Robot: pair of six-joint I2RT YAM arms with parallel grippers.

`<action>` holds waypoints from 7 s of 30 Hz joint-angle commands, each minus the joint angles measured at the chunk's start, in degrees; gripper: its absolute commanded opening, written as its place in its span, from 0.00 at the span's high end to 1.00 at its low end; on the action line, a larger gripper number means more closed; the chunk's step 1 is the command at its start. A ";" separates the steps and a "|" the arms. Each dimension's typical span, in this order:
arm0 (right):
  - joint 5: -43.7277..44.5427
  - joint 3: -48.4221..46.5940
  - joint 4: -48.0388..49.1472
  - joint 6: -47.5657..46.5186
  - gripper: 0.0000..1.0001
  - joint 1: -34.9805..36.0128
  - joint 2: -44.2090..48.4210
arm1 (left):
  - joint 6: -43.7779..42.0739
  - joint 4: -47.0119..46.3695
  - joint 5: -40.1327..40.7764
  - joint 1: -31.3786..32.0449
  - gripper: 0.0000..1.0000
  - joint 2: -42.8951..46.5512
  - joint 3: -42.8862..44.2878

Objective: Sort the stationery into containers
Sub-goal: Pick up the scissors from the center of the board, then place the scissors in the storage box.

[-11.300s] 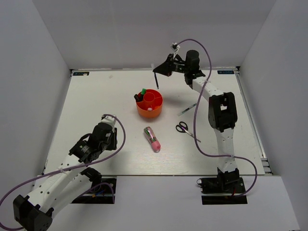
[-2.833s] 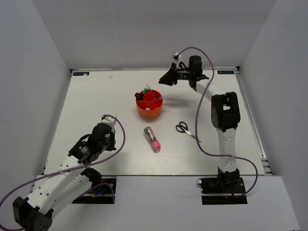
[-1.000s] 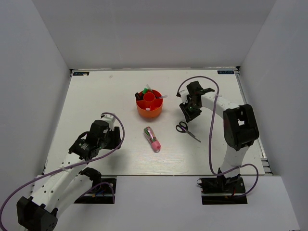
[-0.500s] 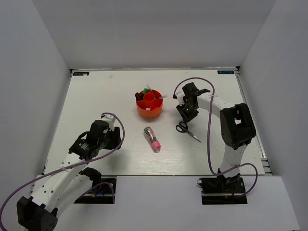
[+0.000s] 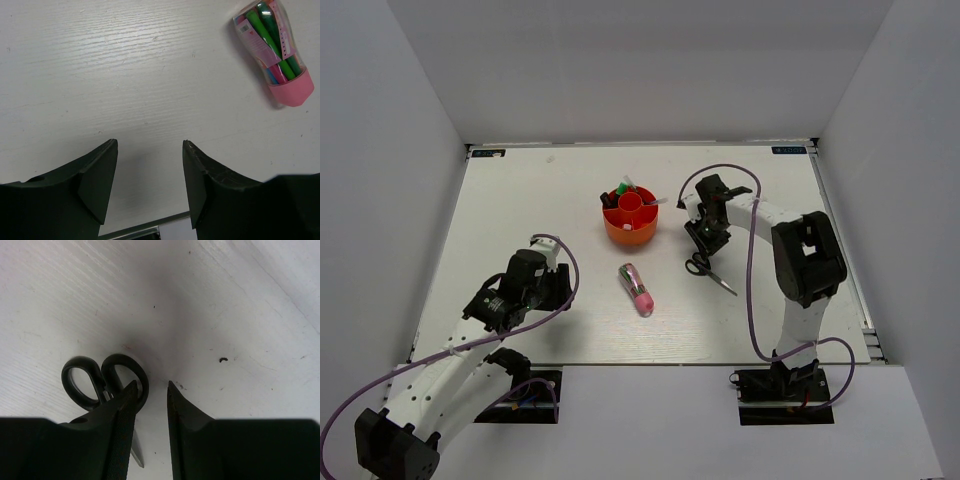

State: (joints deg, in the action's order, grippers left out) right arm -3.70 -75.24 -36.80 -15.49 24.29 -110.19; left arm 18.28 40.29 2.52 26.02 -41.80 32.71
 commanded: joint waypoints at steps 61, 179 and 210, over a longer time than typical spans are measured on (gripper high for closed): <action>6.87 3.26 0.76 0.37 0.95 0.14 -7.49 | -0.09 0.14 -0.24 -0.18 0.35 1.55 0.25; -1.13 -43.41 23.35 -6.14 1.00 15.70 -5.03 | -1.41 0.93 2.75 -0.18 0.35 -1.62 0.51; -6.75 -34.63 20.18 8.62 1.00 9.99 2.43 | -1.50 0.93 2.92 -0.18 0.35 -1.88 0.51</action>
State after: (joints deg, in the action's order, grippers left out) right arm -8.84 -111.11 -17.98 -10.41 35.88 -111.26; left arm 17.37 40.97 5.17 26.02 -43.75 32.71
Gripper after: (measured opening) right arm 0.007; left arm 0.651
